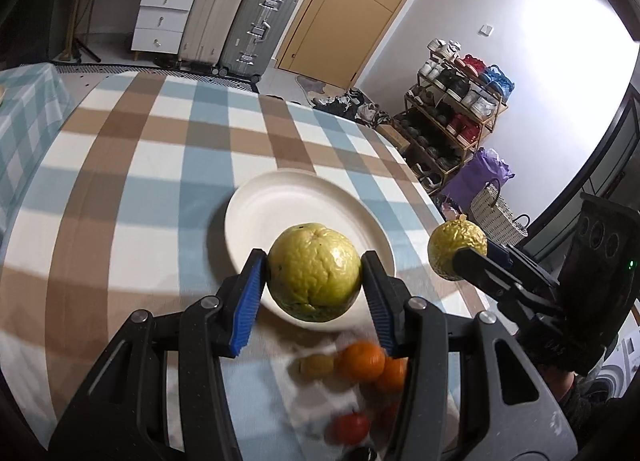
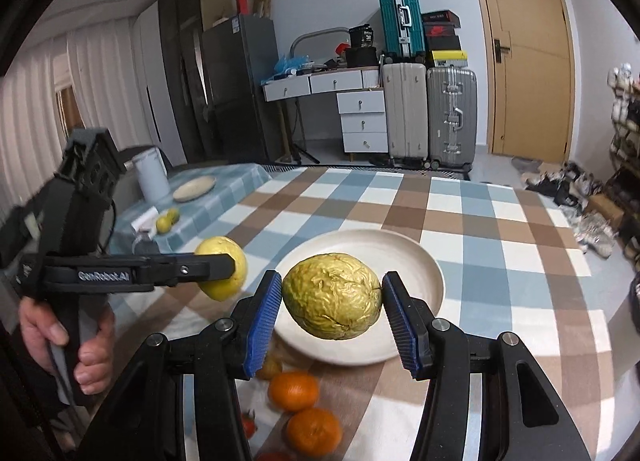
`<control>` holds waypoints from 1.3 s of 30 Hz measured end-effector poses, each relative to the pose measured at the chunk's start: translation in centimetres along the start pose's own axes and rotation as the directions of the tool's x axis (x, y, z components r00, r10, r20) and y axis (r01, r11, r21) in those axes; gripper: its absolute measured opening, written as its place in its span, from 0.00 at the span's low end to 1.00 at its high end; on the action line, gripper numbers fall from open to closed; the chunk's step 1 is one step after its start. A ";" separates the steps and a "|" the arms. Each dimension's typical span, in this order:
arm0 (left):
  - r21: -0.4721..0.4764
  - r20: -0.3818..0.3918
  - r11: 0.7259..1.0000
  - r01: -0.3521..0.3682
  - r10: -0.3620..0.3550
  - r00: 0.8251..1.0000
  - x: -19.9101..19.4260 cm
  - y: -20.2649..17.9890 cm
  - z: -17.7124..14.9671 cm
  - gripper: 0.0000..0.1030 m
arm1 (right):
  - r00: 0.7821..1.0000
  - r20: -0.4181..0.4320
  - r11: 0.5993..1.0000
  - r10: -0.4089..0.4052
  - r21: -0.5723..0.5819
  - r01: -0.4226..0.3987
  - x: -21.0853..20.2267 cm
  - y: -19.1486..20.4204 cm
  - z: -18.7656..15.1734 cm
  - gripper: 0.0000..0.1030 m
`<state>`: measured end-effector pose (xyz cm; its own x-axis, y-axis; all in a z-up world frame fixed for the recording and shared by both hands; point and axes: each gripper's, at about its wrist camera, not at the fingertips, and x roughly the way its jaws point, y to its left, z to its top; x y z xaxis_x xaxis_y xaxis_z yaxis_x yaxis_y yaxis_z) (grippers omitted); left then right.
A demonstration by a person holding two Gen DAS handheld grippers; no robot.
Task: Organize fruits
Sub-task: 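Lower both yellow fruits onto the cream plate and open both grippers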
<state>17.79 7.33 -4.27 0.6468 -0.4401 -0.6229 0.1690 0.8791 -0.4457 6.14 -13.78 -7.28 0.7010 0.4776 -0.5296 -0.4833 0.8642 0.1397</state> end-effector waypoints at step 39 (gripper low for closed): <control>0.094 -0.126 0.995 -0.024 0.036 0.991 15.8 1.6 7.8 0.71 | 0.965 -0.163 0.941 0.206 0.305 -0.149 16.1 -11.4 3.8 0.50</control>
<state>34.10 3.20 -9.83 0.5539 -0.4281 -0.7141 0.2226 0.9026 -0.3684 24.92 -15.37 -14.19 0.4919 0.6128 -0.6184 -0.3989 0.7900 0.4656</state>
